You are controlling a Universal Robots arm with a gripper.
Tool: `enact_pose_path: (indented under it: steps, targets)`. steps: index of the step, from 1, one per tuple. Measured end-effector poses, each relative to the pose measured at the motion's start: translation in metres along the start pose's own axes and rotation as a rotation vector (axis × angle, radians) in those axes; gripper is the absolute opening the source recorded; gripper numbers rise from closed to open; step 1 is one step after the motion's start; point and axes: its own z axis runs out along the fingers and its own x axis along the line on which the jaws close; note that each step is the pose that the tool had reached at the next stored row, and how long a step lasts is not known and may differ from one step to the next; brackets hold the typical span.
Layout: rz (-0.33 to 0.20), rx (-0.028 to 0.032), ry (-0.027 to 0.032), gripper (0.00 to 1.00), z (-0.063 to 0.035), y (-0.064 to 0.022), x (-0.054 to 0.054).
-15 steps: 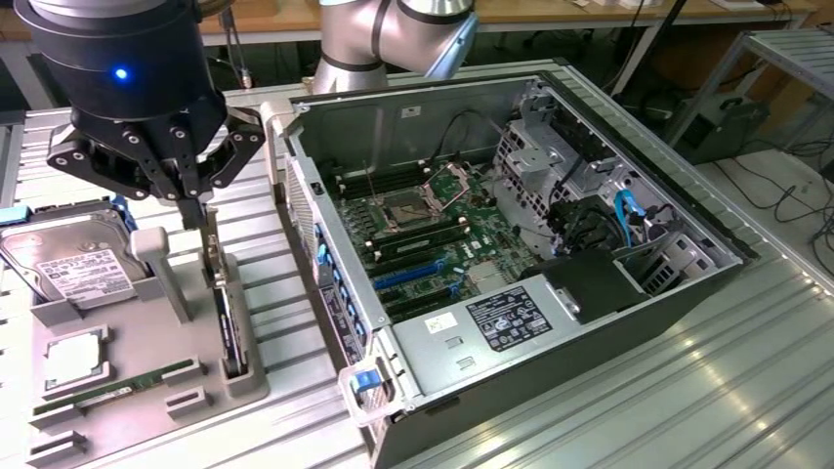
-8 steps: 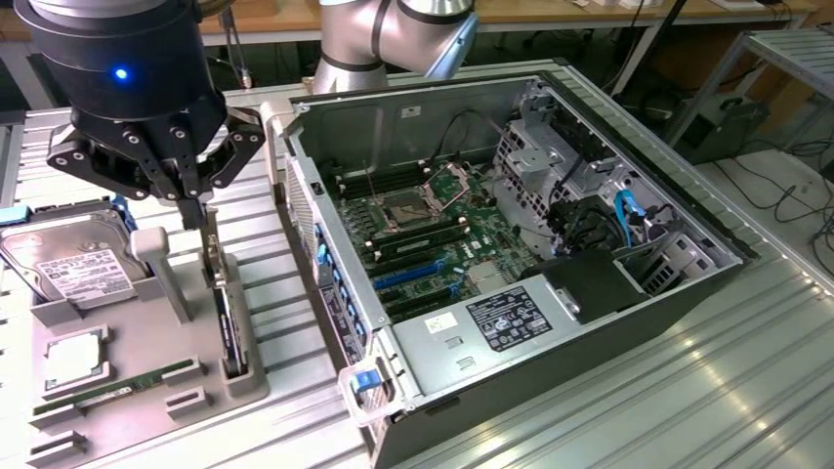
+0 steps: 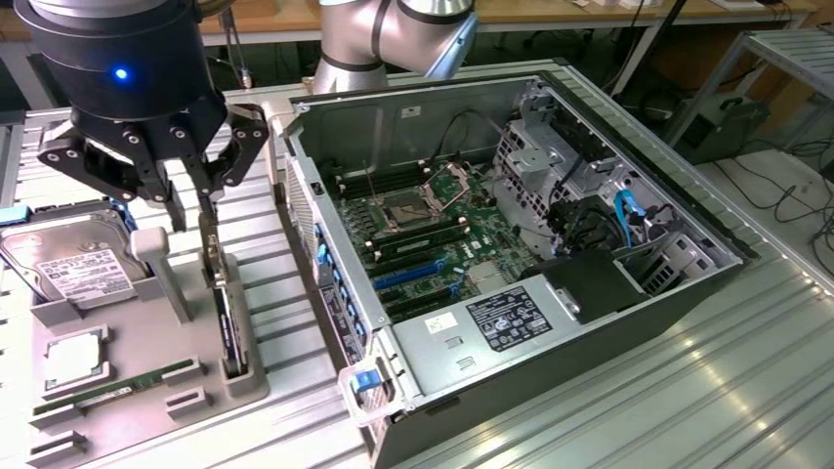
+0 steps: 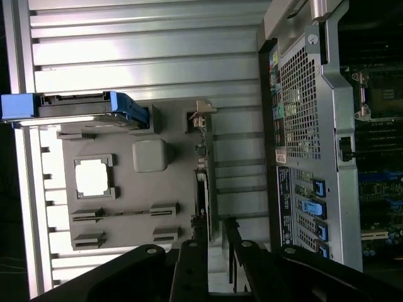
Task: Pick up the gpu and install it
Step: 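Pick up the gpu and move the gpu toward the slot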
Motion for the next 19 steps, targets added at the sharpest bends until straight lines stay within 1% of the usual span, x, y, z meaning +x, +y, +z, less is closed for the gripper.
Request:
enact_pose_path:
  steps: [3,5,7,8,9,12,19]
  targets:
    - [0.0,0.0,0.0,0.42,0.0,0.0,0.0]
    - [0.0,0.0,0.0,0.42,0.0,0.0,0.0]
    - [0.0,-0.0001,0.0,0.54,0.0002,0.0,0.0]
    - [-0.003,0.0,0.0001,0.54,0.001,0.0,0.0]
    - [-0.011,0.0001,0.0004,0.6,0.0031,0.0006,0.0]
    - [-0.047,-0.0006,0.0021,0.6,0.0114,0.0022,0.001]
    - [-0.05,0.0003,0.0022,0.6,0.0229,0.0019,0.001]
